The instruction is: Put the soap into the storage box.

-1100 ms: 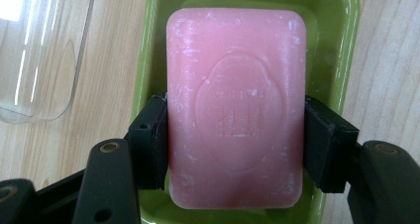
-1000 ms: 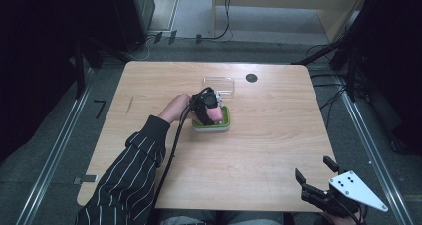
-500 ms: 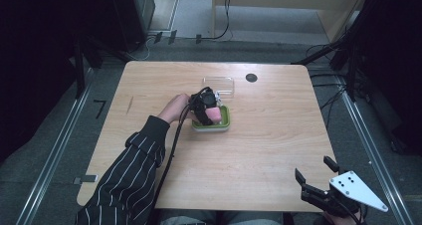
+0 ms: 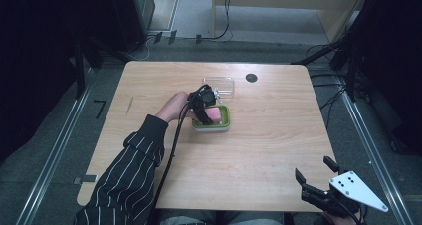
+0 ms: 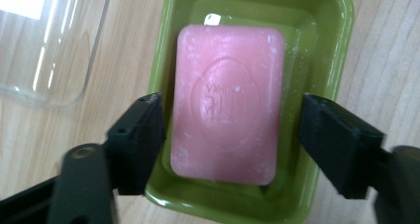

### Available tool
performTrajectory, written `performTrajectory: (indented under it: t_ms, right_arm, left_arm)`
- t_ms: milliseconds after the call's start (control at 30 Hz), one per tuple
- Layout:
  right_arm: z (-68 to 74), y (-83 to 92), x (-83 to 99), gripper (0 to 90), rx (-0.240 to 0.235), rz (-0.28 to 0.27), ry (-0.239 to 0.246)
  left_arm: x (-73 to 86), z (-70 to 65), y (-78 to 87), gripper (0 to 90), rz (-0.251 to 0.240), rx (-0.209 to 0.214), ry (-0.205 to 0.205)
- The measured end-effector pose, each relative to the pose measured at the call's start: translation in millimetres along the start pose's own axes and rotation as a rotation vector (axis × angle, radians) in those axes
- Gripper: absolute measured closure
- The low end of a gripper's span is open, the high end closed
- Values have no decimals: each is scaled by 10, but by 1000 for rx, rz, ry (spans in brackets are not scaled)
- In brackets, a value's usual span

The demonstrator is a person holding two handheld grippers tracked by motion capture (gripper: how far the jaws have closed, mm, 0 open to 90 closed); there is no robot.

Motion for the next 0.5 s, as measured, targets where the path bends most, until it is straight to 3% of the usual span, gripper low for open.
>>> performTrajectory:
  t_ms: [167,300,500]
  right_arm:
    - [1,-6,-2,129,-3,-2,-3]
    - [0,-4,-3,129,-4,-3,-2]
    - [2,-2,-4,129,-5,-3,0]
  left_arm:
    - [41,-5,36,136,20,3,70]
    - [106,-4,83,123,26,14,133]
    - [232,-26,181,72,39,-16,207]
Point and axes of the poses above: each handheld gripper's, and its own axes: y roughly backward along the jaws, x roughly out of its underside, z roughly to its left, the point moved 5 cm from there along -y, roughly forward along the jaws, and after that the axes turned 2 degrees about z, right-handed, at the moved point
